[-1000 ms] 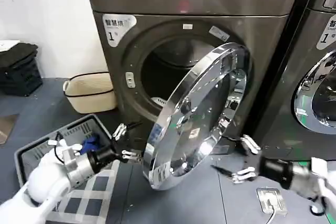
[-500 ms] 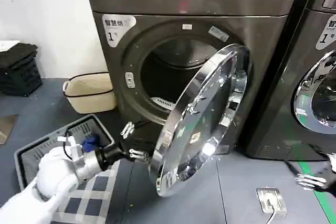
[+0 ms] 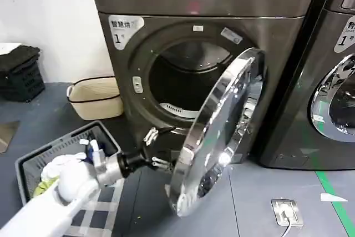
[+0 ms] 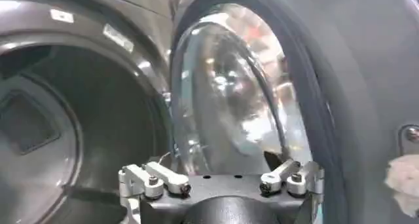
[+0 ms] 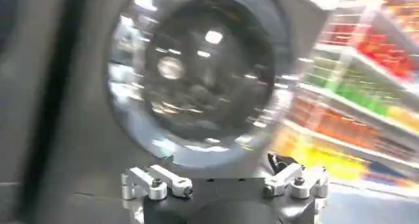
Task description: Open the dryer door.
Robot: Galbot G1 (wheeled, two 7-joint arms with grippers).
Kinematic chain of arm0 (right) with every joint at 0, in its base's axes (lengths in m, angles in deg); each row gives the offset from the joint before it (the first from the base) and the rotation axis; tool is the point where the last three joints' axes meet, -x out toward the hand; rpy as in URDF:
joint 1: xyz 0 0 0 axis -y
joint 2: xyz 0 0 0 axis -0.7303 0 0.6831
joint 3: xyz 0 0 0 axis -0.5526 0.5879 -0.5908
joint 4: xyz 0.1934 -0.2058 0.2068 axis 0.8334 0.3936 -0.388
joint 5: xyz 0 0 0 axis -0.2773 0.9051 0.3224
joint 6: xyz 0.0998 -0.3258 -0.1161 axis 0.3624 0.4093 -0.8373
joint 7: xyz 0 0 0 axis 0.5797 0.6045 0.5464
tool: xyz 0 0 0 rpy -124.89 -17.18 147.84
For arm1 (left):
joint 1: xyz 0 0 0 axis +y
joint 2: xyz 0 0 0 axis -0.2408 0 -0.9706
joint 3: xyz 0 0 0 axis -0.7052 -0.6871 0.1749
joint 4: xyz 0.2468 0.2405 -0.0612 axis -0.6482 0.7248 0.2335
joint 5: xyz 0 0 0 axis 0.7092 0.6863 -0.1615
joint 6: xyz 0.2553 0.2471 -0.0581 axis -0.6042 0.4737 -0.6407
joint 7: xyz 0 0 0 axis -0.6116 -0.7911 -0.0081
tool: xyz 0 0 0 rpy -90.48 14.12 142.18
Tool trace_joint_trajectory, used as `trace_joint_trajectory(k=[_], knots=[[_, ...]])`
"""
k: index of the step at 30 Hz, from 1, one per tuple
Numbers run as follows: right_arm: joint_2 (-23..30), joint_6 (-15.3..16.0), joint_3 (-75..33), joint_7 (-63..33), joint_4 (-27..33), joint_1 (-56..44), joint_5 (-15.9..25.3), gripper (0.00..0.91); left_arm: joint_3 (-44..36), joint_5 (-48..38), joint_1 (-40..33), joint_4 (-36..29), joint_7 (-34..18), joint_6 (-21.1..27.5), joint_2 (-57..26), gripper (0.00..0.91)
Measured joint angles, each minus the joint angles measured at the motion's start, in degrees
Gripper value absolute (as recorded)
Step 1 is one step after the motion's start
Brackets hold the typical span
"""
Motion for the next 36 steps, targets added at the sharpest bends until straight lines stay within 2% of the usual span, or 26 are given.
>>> trace_joint_trajectory(k=[20,31,36], knots=[[10.13,-0.13,-8.72,-6.13,1.96,-0.49,3.44,0.907,-16.58,1.5,-15.07,6.55,-1.01,0.2,7.47,0.907],[13.05,-0.92,-12.64,-5.9,2.67,-1.62,3.35,0.907,-23.94,1.84,-22.42,12.01,-1.38,0.39,13.64,0.907],[13.05,-2.42,-14.7,-7.65,4.15,-1.5,5.18,0.907,-26.93,2.17,-25.6,14.33,-1.43,0.42,16.37,0.907]])
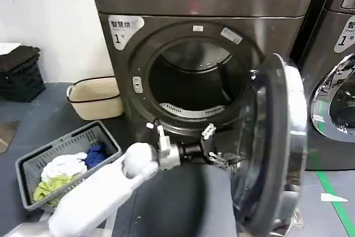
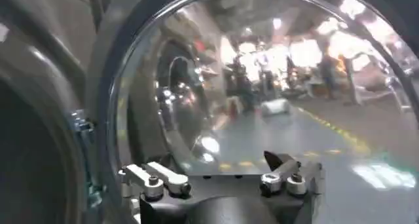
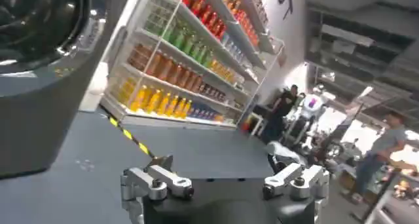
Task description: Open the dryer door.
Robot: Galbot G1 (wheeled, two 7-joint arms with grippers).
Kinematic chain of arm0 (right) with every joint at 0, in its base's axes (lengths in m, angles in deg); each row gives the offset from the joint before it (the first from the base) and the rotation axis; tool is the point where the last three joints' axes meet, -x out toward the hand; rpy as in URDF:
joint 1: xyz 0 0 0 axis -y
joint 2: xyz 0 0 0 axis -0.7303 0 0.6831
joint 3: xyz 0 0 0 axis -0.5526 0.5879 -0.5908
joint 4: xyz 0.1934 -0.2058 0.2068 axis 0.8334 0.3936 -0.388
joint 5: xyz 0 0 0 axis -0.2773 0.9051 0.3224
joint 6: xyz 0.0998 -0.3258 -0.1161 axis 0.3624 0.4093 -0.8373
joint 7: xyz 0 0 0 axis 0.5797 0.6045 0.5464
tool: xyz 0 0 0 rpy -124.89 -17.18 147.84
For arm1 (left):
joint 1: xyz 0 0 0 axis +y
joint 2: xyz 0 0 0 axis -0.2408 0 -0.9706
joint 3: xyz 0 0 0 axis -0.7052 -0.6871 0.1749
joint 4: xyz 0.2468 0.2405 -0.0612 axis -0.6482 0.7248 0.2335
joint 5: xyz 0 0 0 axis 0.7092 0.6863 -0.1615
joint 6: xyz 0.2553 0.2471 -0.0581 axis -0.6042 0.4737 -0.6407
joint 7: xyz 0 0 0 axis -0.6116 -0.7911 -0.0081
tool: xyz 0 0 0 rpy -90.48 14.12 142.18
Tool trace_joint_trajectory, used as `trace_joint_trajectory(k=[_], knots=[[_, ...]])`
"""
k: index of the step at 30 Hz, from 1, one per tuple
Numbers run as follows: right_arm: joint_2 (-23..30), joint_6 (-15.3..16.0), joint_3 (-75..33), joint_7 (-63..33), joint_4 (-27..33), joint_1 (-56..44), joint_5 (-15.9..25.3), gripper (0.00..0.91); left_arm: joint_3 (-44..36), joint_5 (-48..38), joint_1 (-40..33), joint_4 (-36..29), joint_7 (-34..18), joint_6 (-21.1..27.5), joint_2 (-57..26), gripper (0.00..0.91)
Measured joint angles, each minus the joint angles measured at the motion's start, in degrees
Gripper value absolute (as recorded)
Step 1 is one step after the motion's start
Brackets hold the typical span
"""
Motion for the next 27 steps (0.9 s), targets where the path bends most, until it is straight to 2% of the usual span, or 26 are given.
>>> trace_joint_trajectory(k=[15,22,27], knots=[[-0.02,-0.66,-5.45,-10.08,3.32,2.62,0.66,0.907,-6.68,1.4,-7.05,6.74,-0.63,0.14,8.04,0.907],[-0.02,-1.1,-7.5,-10.36,2.12,3.53,0.85,0.907,-8.74,1.96,-9.05,9.78,-3.1,1.28,12.39,0.907],[-0.02,-1.71,-8.0,-10.48,1.63,3.75,0.93,0.907,-9.63,2.13,-10.02,11.34,-6.7,3.1,15.47,0.907]])
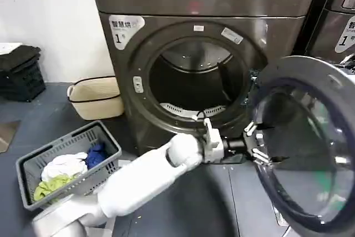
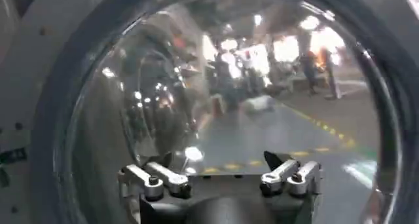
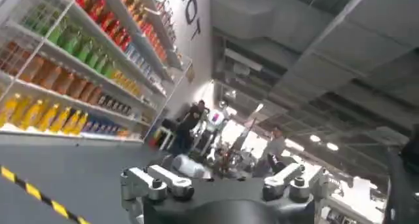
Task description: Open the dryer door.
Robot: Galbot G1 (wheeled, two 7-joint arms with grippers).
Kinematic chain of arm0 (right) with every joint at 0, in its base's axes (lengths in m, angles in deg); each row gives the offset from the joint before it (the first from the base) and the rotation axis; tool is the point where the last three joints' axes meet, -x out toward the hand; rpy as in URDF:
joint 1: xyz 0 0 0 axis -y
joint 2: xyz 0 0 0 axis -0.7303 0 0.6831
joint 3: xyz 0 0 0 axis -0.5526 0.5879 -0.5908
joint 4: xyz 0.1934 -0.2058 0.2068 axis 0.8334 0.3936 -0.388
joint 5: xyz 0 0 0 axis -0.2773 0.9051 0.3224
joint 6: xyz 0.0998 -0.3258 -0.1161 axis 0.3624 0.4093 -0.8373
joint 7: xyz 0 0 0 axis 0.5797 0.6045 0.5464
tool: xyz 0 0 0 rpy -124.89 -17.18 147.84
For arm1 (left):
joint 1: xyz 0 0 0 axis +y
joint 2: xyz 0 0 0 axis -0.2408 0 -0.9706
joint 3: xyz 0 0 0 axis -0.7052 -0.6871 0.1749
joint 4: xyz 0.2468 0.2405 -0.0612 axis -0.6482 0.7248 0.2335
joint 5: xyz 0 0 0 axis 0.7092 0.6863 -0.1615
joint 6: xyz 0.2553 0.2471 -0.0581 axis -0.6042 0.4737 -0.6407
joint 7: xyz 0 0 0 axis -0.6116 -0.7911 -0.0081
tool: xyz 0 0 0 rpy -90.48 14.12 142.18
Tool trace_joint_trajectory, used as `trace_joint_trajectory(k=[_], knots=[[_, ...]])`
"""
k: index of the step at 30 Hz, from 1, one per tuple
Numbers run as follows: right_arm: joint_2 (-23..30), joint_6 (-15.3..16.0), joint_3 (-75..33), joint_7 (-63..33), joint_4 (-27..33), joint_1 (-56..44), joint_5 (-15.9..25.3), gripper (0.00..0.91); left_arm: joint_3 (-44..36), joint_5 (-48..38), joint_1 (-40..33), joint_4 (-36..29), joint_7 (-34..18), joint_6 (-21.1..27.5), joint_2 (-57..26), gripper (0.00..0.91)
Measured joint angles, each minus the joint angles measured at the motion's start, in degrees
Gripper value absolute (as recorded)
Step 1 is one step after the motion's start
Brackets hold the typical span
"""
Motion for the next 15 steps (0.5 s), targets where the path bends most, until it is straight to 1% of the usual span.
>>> trace_joint_trajectory(k=[9,13,15], knots=[[0.0,-0.03,-0.35,-0.09,-1.08,0.74,0.21,0.907,-0.61,0.03,-1.77,2.98,-3.79,2.37,4.25,0.907],[0.0,-0.16,-0.12,-0.09,-1.4,0.9,0.65,0.907,-0.64,-0.84,-2.0,4.22,-7.4,4.67,5.91,0.907],[0.0,-0.2,-0.03,-0.09,-1.43,0.99,0.86,0.907,-0.64,-1.34,-2.03,4.56,-8.23,5.25,6.54,0.907]])
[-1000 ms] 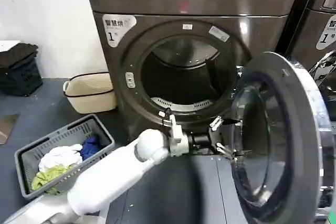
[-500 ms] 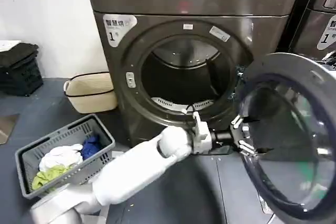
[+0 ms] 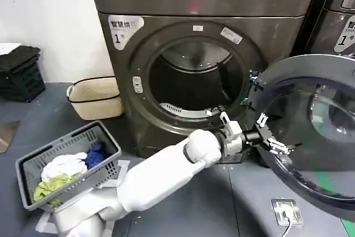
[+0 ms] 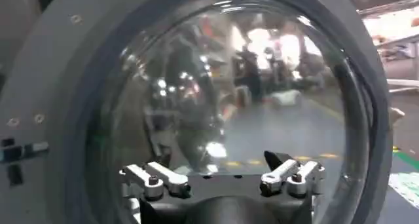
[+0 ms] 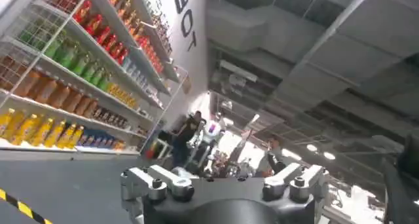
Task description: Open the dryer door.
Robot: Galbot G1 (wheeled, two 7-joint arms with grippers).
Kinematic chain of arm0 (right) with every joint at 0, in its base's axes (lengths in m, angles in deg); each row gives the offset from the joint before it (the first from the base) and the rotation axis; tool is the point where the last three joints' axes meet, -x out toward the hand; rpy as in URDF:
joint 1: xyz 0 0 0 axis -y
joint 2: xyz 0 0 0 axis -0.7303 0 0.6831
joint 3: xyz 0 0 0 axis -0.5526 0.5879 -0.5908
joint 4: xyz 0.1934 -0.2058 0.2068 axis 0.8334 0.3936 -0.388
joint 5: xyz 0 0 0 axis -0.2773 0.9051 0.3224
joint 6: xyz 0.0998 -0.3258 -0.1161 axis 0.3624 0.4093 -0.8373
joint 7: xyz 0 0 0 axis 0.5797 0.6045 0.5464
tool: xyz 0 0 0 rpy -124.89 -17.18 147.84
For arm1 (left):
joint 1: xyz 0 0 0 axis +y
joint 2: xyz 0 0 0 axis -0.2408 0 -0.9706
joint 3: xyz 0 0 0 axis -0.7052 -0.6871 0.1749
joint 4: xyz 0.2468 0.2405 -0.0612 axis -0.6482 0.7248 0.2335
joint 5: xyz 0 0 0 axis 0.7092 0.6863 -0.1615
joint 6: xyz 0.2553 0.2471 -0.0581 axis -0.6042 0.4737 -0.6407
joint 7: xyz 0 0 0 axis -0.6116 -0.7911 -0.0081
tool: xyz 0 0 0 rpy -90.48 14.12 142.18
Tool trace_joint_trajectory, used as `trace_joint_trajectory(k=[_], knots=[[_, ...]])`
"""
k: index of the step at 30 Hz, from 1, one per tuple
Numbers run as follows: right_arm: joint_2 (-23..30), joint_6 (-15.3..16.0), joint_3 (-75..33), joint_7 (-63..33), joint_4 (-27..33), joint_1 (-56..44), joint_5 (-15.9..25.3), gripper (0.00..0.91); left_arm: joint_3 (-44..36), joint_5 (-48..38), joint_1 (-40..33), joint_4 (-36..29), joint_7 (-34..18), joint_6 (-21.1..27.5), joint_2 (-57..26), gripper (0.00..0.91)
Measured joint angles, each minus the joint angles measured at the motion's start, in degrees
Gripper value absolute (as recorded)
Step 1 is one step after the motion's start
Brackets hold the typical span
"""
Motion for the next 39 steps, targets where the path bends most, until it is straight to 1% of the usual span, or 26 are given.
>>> trace_joint_trajectory(k=[10,19,27,31,35,39], knots=[[0.0,-0.01,0.02,0.02,0.0,0.04,0.06,0.907,-0.09,-0.29,0.07,-0.71,1.14,-0.06,0.22,0.907],[0.0,0.06,0.58,0.12,-0.01,0.39,0.15,0.907,0.38,0.17,1.49,-3.59,2.01,0.78,-1.73,0.907],[0.0,0.29,1.24,0.17,0.03,0.6,0.12,0.907,2.59,-0.24,4.48,-9.78,2.25,1.43,-6.61,0.907],[0.0,0.29,1.68,0.18,-0.04,0.9,0.11,0.907,4.2,-0.51,6.44,-13.51,2.28,2.86,-9.96,0.907],[0.0,0.48,2.39,0.18,-0.8,0.92,0.07,0.907,7.14,-1.23,9.31,-17.58,2.25,4.51,-13.32,0.907],[0.0,1.6,3.06,0.18,-1.65,1.27,-0.18,0.907,10.55,-1.96,12.7,-21.88,2.05,5.04,-16.86,0.907]])
